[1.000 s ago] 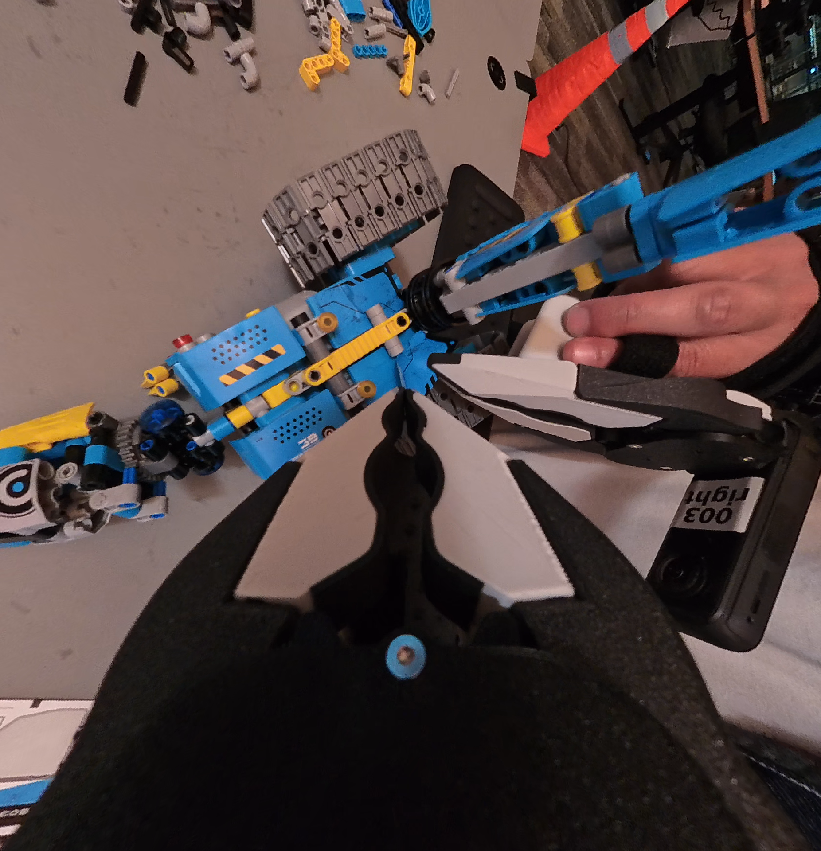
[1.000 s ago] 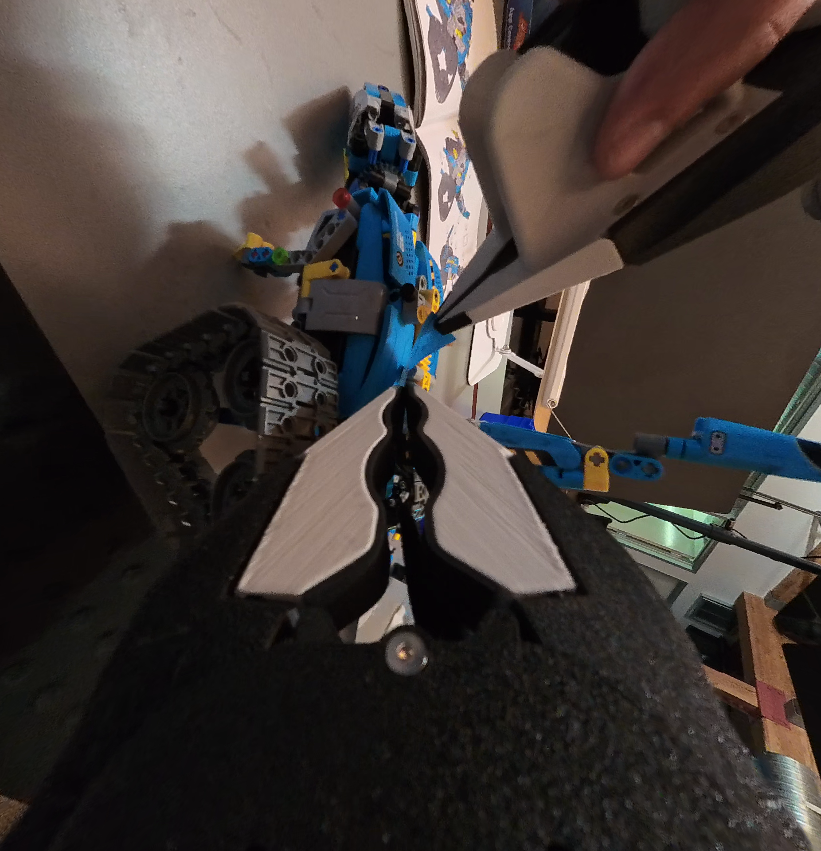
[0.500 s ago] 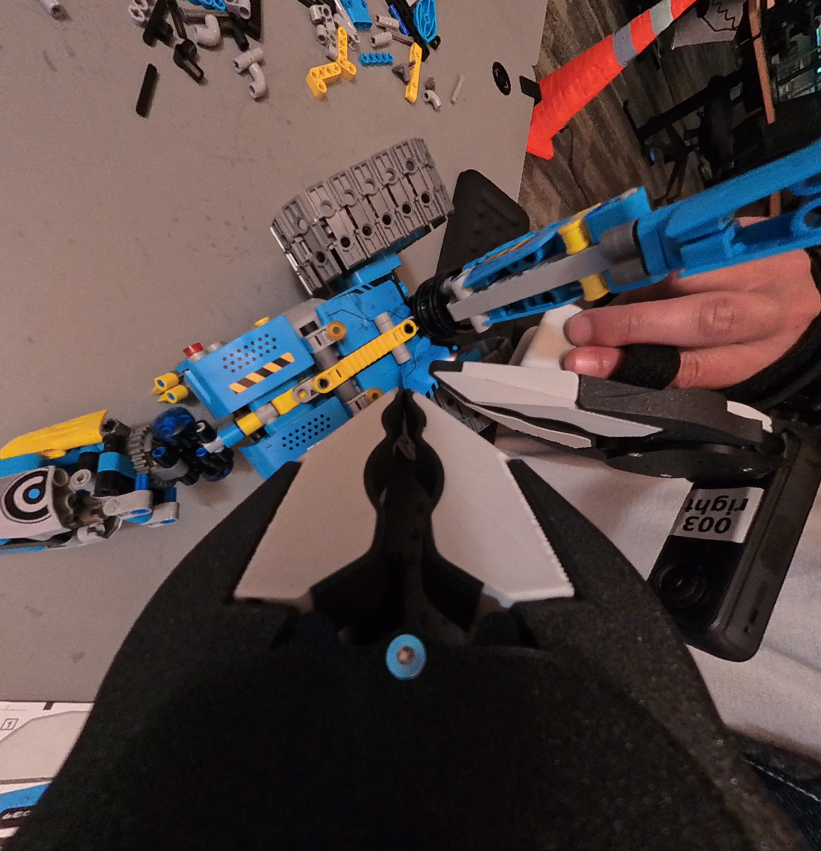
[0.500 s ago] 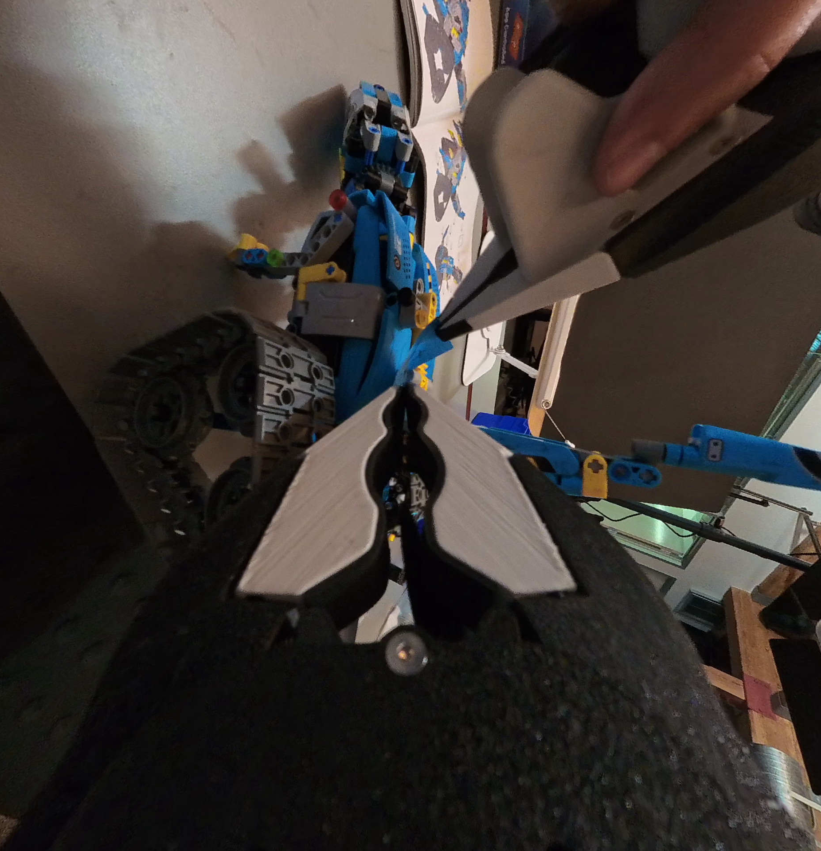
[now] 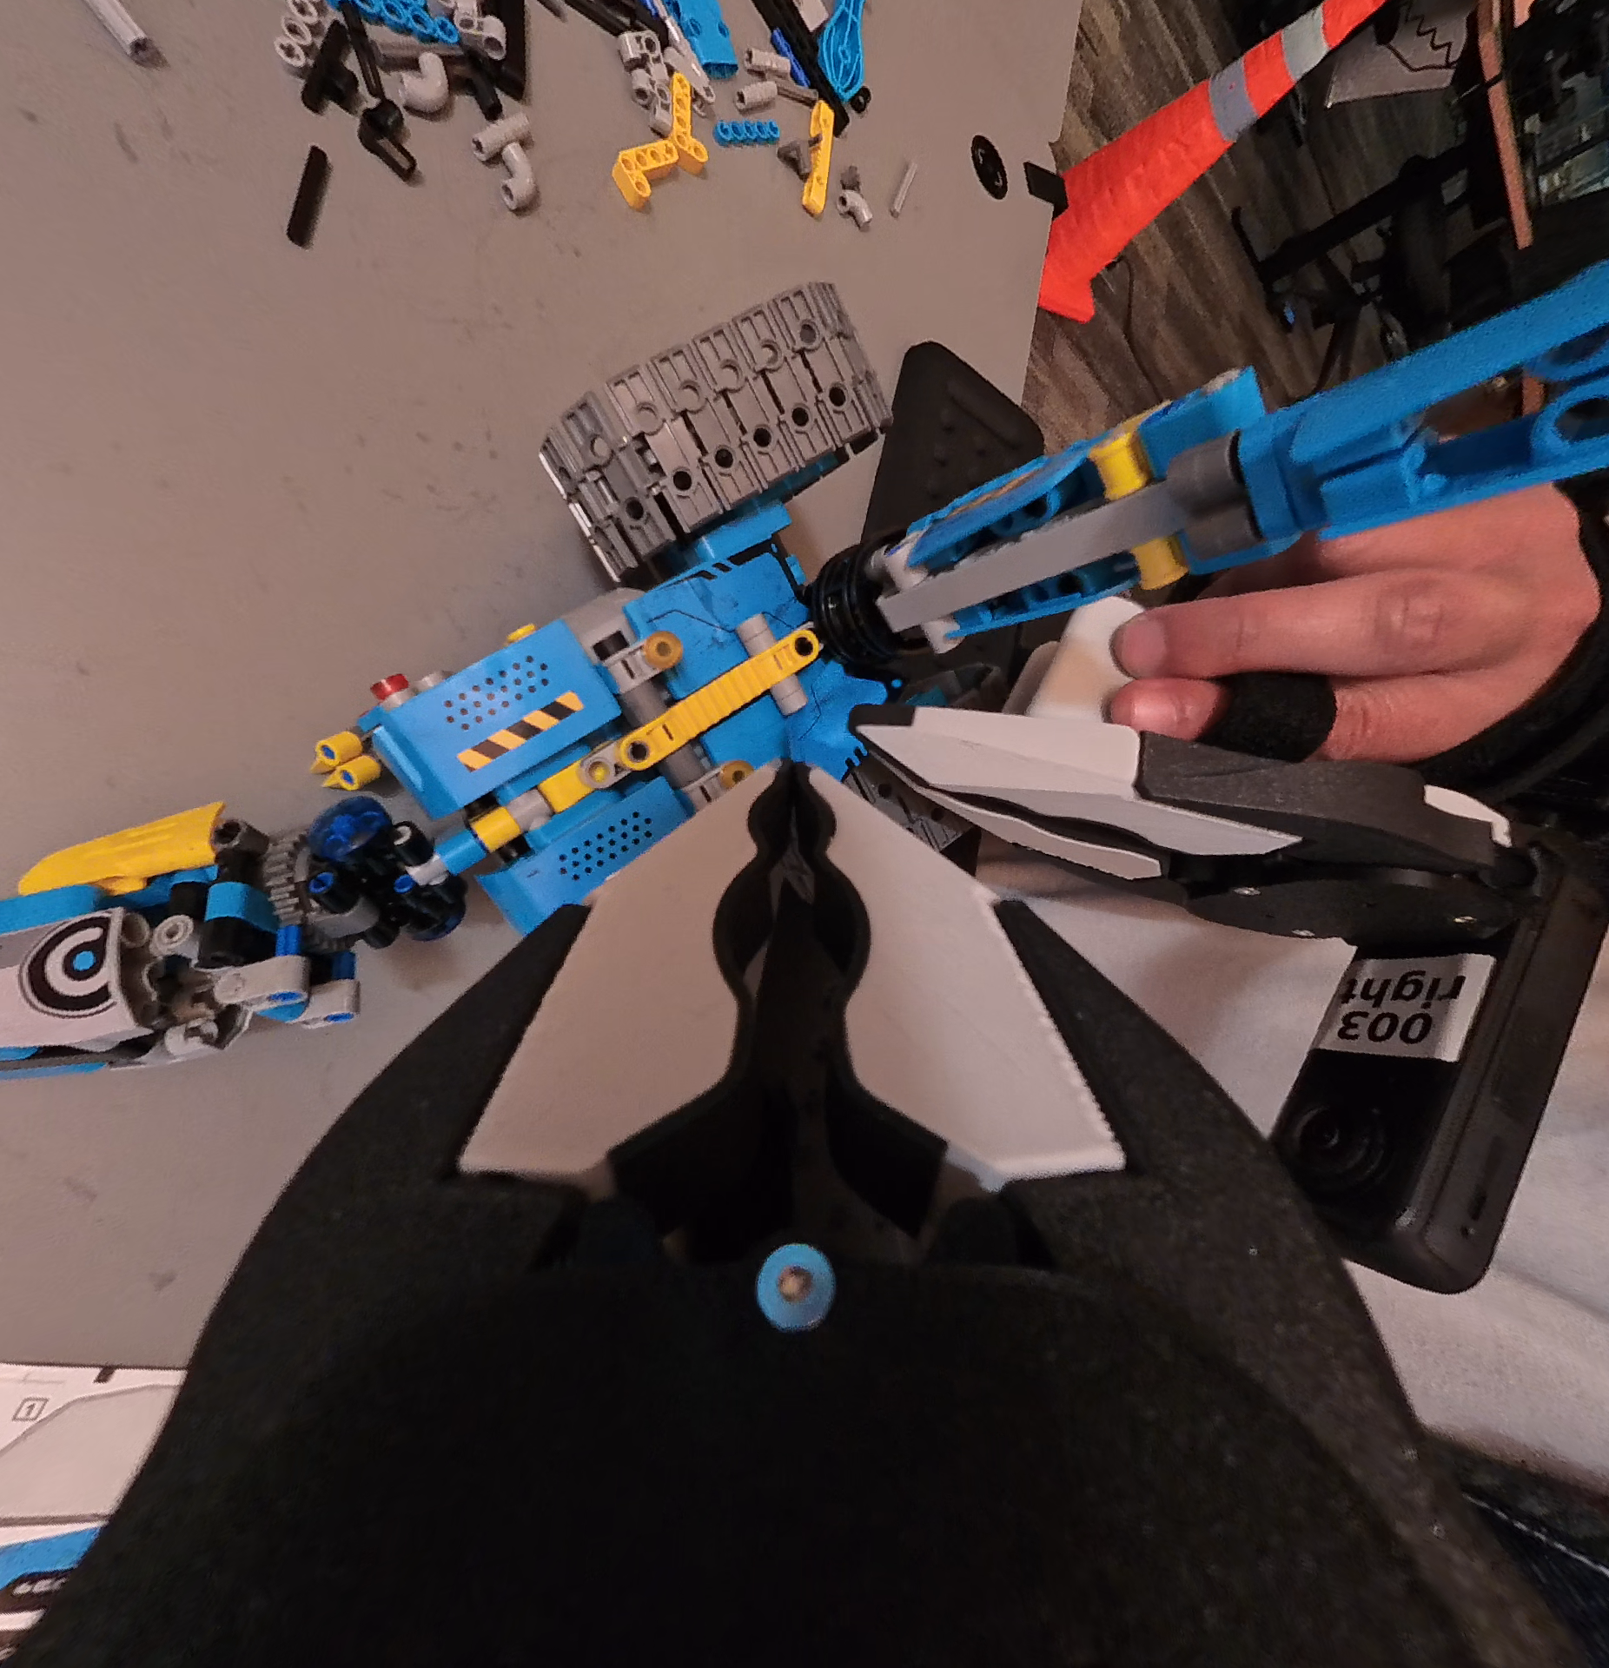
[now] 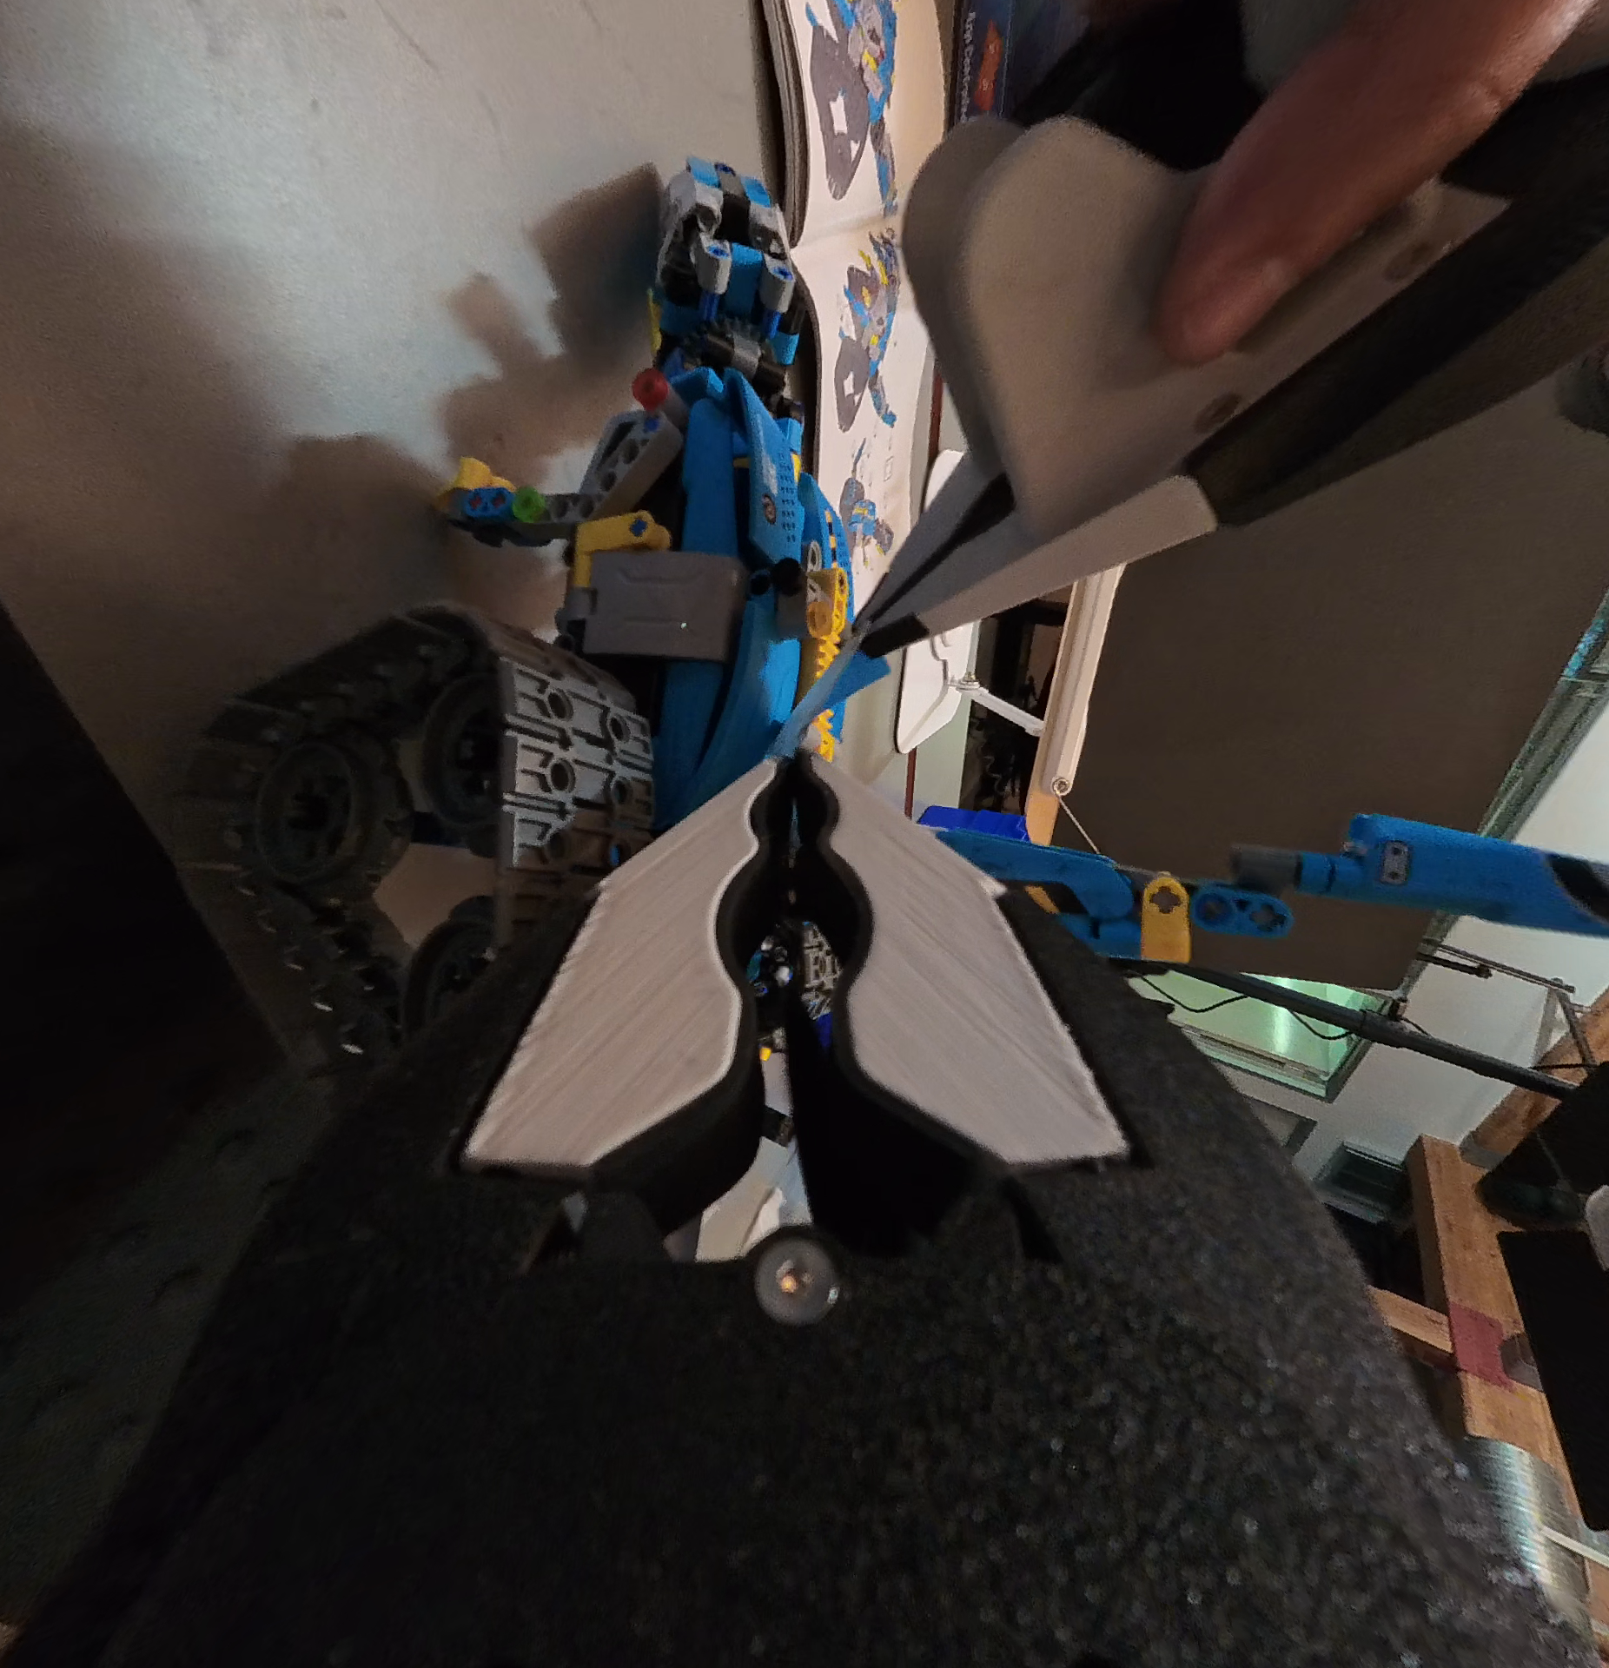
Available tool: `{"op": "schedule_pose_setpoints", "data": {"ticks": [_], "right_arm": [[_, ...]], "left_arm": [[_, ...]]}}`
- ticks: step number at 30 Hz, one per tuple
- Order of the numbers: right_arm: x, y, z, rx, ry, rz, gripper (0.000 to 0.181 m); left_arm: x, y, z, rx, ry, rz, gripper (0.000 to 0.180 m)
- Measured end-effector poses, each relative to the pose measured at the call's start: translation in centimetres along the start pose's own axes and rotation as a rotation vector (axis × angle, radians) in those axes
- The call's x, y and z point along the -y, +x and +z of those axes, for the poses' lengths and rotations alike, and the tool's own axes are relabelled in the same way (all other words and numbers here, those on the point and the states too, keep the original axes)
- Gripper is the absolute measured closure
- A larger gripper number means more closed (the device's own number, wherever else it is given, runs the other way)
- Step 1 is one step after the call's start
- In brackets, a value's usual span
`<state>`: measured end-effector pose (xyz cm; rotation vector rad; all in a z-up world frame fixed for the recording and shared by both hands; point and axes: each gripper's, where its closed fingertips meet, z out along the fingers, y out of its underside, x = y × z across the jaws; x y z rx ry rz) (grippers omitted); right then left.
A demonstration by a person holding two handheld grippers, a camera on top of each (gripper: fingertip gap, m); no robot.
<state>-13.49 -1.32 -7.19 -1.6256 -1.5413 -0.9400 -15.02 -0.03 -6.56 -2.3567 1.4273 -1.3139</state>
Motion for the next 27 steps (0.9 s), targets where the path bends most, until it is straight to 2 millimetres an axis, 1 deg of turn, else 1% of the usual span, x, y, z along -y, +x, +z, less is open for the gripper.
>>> {"op": "schedule_pose_setpoints", "data": {"ticks": [7, 23, 27], "right_arm": [[0.21, 0.02, 0.08, -0.010, 0.007, -0.007, 0.181], [0.01, 0.23, 0.20, -0.027, 0.006, -0.013, 0.181], [0.06, -0.15, 0.26, -0.014, 0.008, -0.015, 0.181]], "left_arm": [[-0.18, -0.02, -0.11, 0.002, 0.007, -0.008, 0.180], [0.22, -0.12, -0.07, 0.009, 0.017, -0.001, 0.180], [-0.03, -0.13, 0.06, 0.007, 0.014, -0.004, 0.180]]}}
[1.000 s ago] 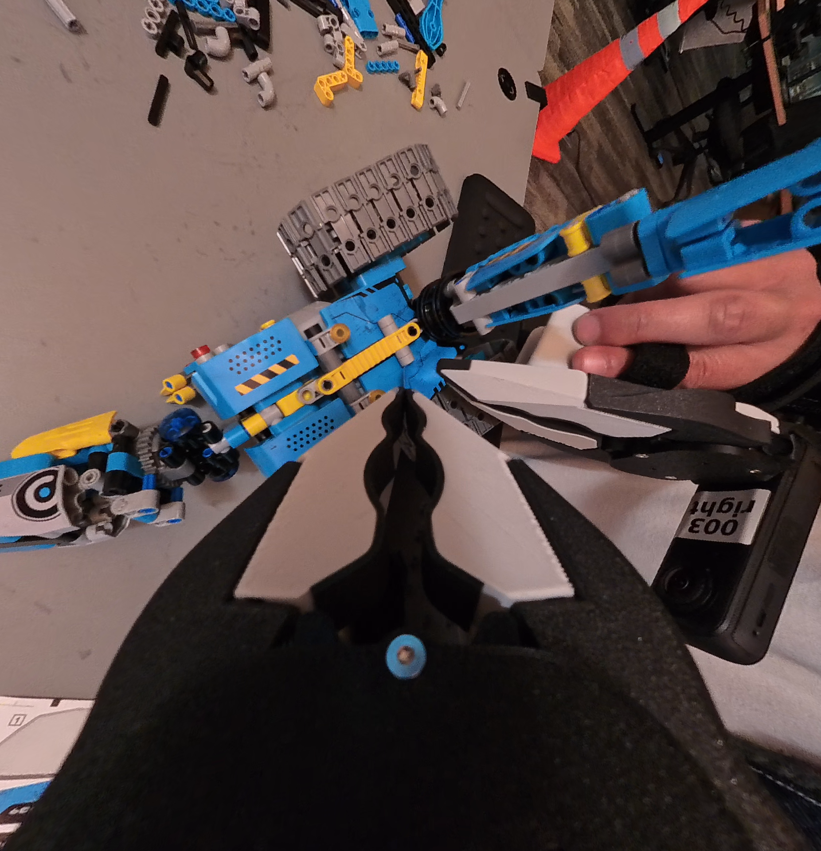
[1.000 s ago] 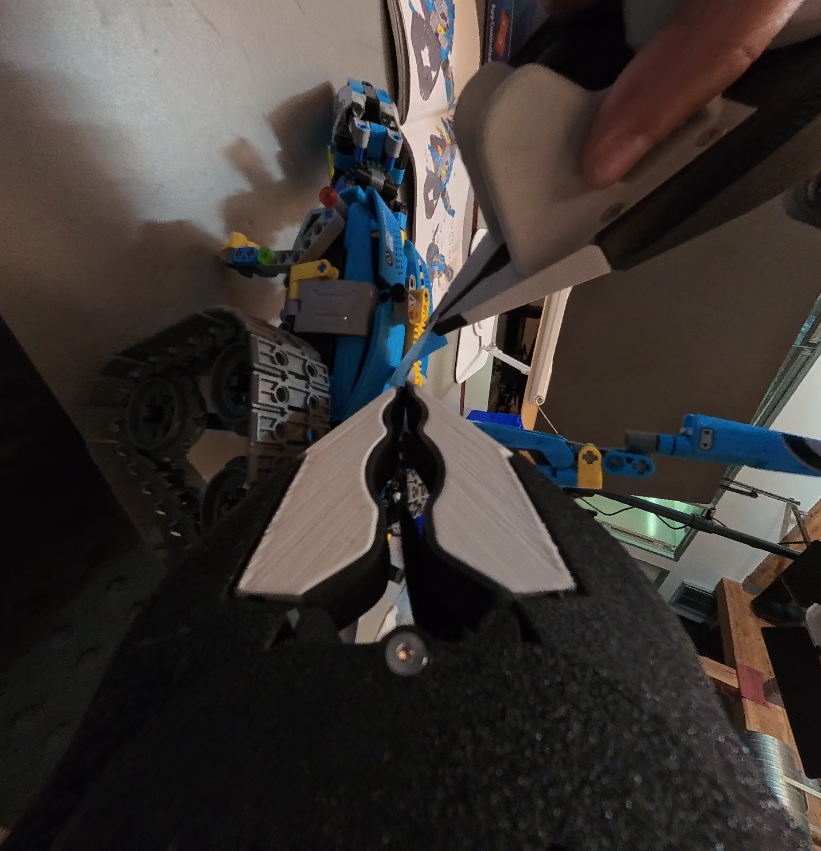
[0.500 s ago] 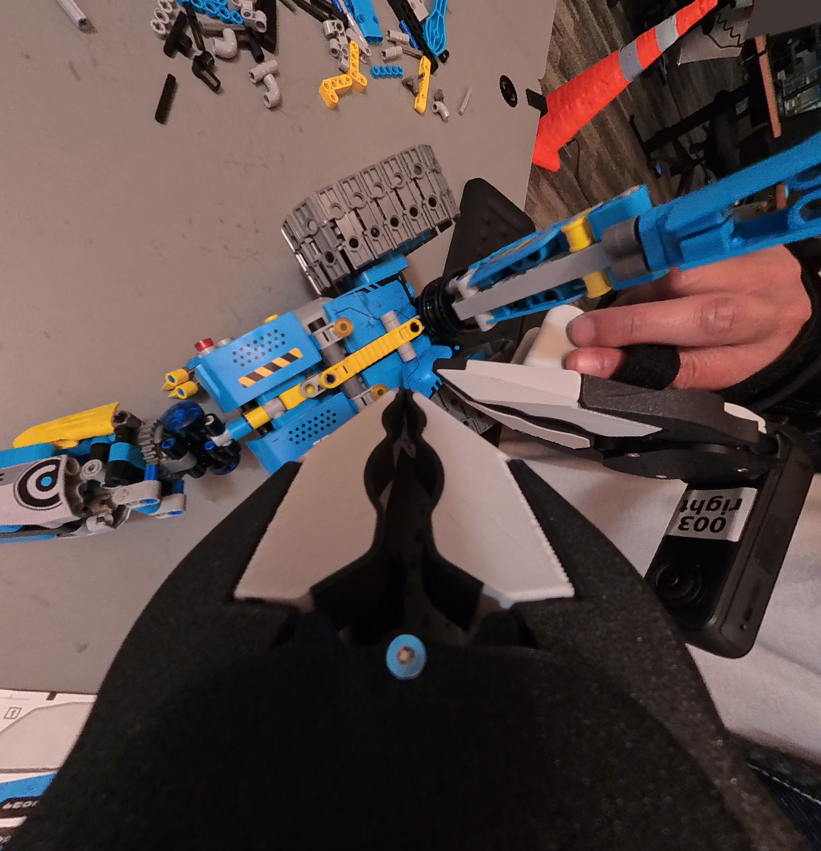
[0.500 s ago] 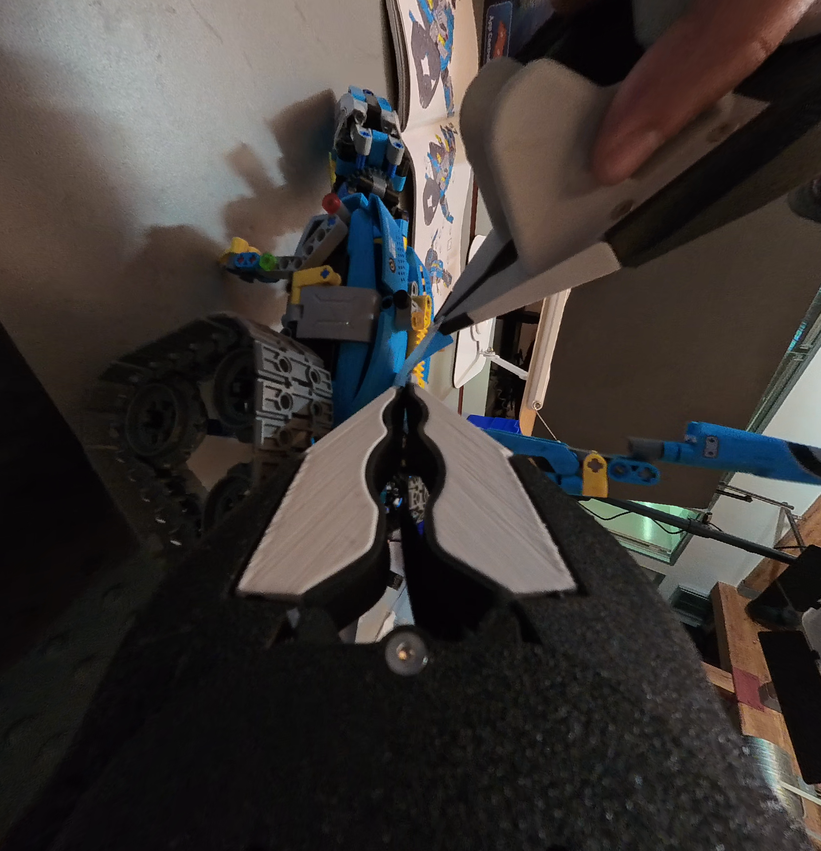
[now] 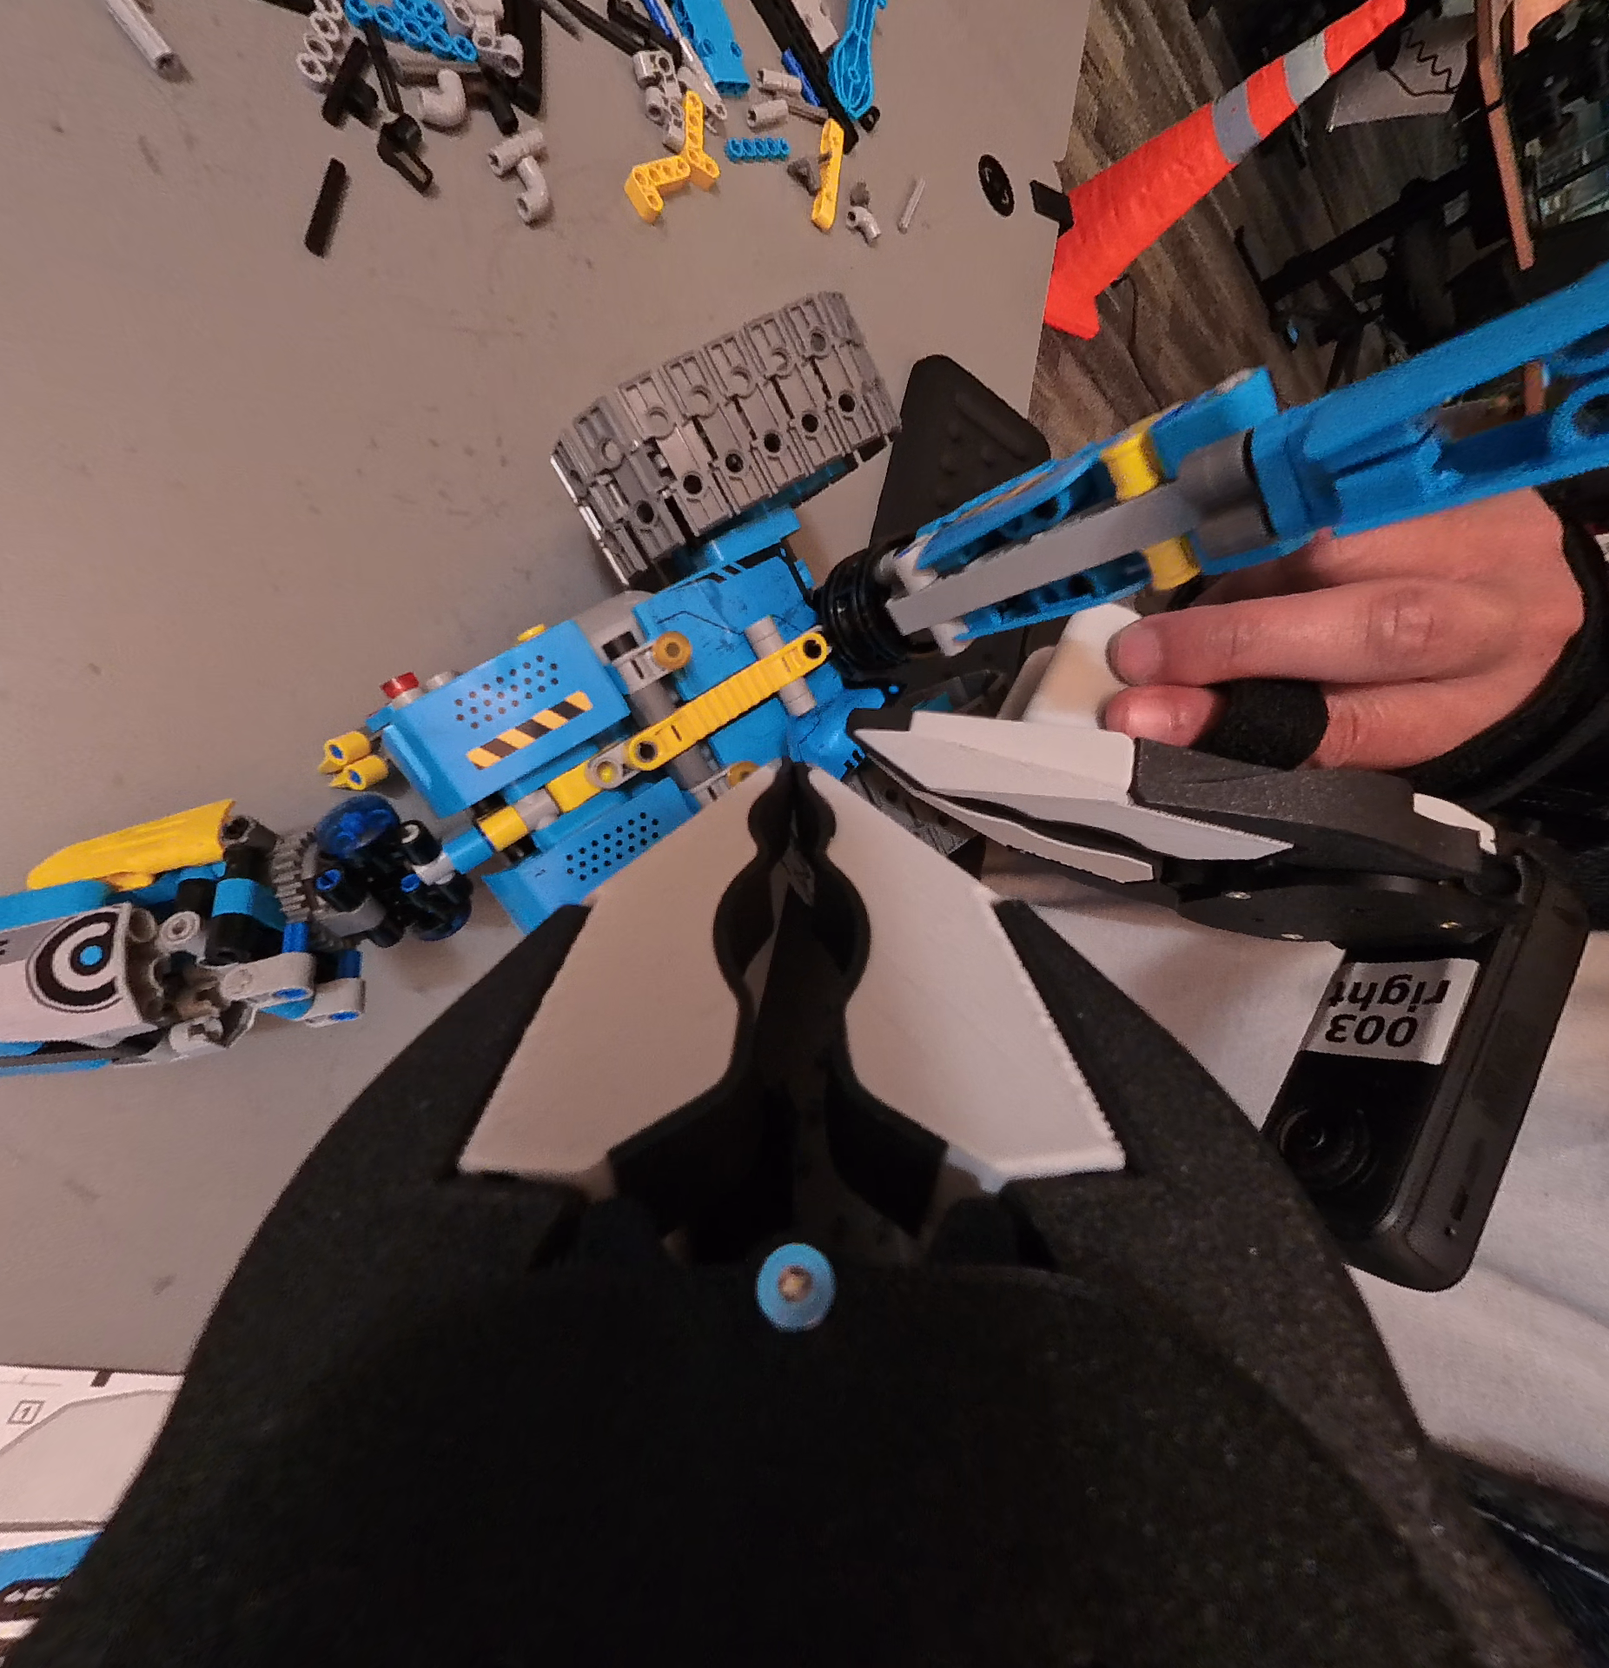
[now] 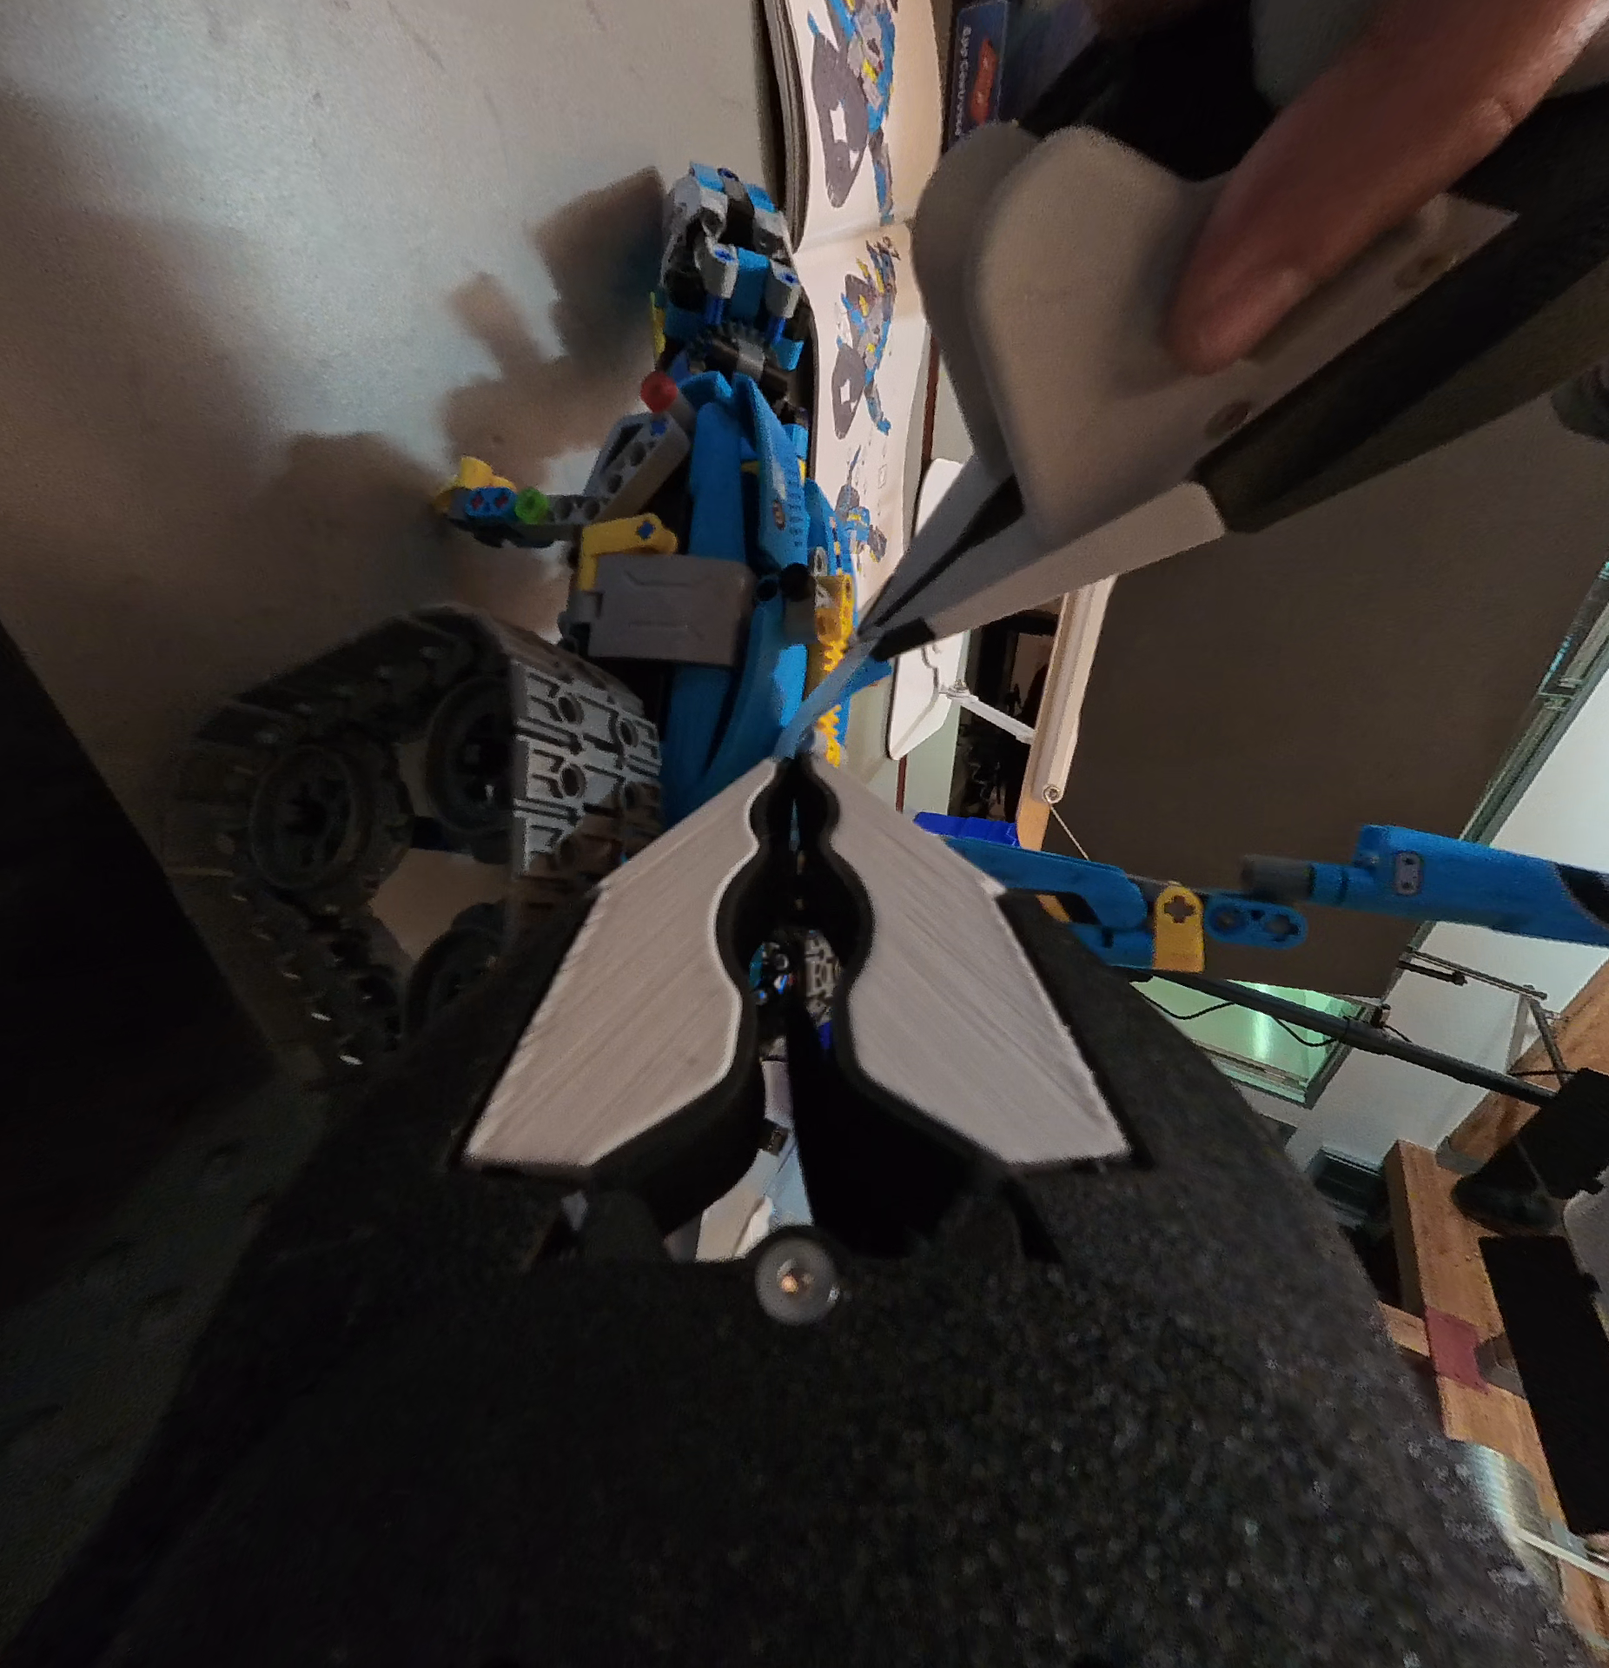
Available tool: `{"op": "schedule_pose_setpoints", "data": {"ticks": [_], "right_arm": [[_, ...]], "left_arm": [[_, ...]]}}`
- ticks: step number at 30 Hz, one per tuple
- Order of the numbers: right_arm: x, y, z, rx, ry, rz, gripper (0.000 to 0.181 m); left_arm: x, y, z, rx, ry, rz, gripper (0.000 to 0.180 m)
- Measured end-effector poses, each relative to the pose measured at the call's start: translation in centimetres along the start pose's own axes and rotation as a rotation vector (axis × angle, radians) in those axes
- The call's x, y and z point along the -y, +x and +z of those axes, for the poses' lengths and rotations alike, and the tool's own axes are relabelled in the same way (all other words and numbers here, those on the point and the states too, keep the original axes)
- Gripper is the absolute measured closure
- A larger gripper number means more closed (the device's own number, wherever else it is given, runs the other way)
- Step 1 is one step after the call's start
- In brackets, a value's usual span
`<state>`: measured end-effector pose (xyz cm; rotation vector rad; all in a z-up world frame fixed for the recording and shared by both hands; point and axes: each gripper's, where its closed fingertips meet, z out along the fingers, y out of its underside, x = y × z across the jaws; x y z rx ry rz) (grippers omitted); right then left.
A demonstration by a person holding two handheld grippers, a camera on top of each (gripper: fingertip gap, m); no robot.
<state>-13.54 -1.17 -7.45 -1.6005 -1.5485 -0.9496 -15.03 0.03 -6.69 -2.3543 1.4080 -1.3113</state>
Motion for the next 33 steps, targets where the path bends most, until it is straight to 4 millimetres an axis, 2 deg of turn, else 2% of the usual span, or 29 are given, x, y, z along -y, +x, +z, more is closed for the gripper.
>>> {"op": "schedule_pose_setpoints", "data": {"ticks": [4, 12, 19, 24, 33], "right_arm": [[0.2, -0.5, -0.1, 0.019, 0.004, 0.018, 0.181], [0.1, -0.7, -0.1, 0.053, 0.005, 0.187, 0.181], [-0.4, -0.8, -0.1, 0.043, -0.008, 0.211, 0.180], [-0.3, -1.4, -1.4, 0.148, 0.073, 0.389, 0.169], [0.0, -1.1, -1.8, 0.235, 0.152, 0.572, 0.155]], "left_arm": [[-0.4, 0.0, 0.1, 0.002, -0.002, -0.002, 0.180], [0.0, -0.2, 0.1, 0.025, 0.037, -0.006, 0.180], [0.0, -0.2, 0.0, 0.034, 0.086, -0.034, 0.180], [0.4, 0.9, -0.1, 0.035, 0.124, -0.021, 0.180], [0.4, 2.9, -0.1, 0.014, 0.169, -0.003, 0.180]]}}
